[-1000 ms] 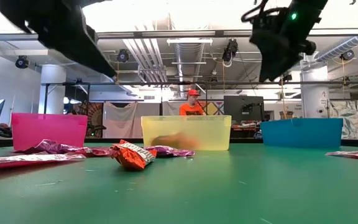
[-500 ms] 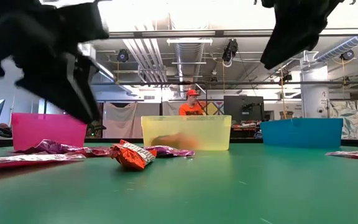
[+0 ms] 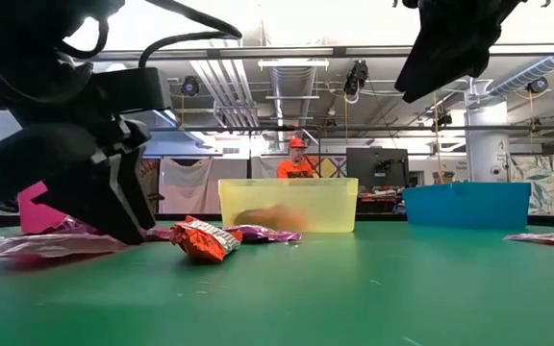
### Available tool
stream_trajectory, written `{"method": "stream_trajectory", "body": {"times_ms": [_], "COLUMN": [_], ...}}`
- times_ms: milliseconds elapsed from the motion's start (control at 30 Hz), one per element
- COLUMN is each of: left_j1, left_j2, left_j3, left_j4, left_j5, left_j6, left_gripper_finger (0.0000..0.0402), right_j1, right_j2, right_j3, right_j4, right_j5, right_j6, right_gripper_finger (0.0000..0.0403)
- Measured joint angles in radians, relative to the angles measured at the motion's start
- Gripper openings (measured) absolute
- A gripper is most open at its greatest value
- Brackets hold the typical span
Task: Sort candy by brand, put in halloween buckets
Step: Put the red candy into the red bin
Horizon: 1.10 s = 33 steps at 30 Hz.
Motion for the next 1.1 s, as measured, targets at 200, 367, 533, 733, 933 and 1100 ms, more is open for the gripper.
{"method": "stream_trajectory", "body": {"times_ms": [200, 367, 533, 733, 933, 1100], "left_j1": [0.0, 0.002, 0.007, 0.024, 0.039, 0.052], "left_j2": [-0.028, -0.049, -0.048, -0.048, -0.047, -0.047], "left_j3": [-0.002, -0.002, -0.002, -0.005, -0.024, -0.057], "left_j4": [-0.015, -0.041, -0.051, -0.04, -0.015, 0.051], "left_j5": [-0.018, -0.05, -0.063, -0.066, -0.022, 0.002], "left_j6": [0.001, 0.005, 0.021, 0.046, 0.047, 0.063], "left_gripper_finger": [0.0173, 0.0173, 0.0173, 0.0173, 0.0168, 0.0156], "right_j1": [0.0, 0.0, 0.0, 0.0, 0.0, 0.0], "right_j2": [0.0, 0.0, 0.0, 0.001, 0.001, 0.001], "right_j3": [-0.003, -0.01, -0.018, -0.041, -0.076, -0.081], "right_j4": [0.003, 0.005, 0.008, 0.037, 0.071, 0.073], "right_j5": [0.026, 0.026, 0.031, 0.036, 0.042, 0.043], "right_j6": [-0.006, -0.006, -0.006, -0.006, -0.004, 0.001], "right_gripper_finger": [0.0203, 0.0203, 0.0203, 0.0203, 0.0203, 0.0203]}}
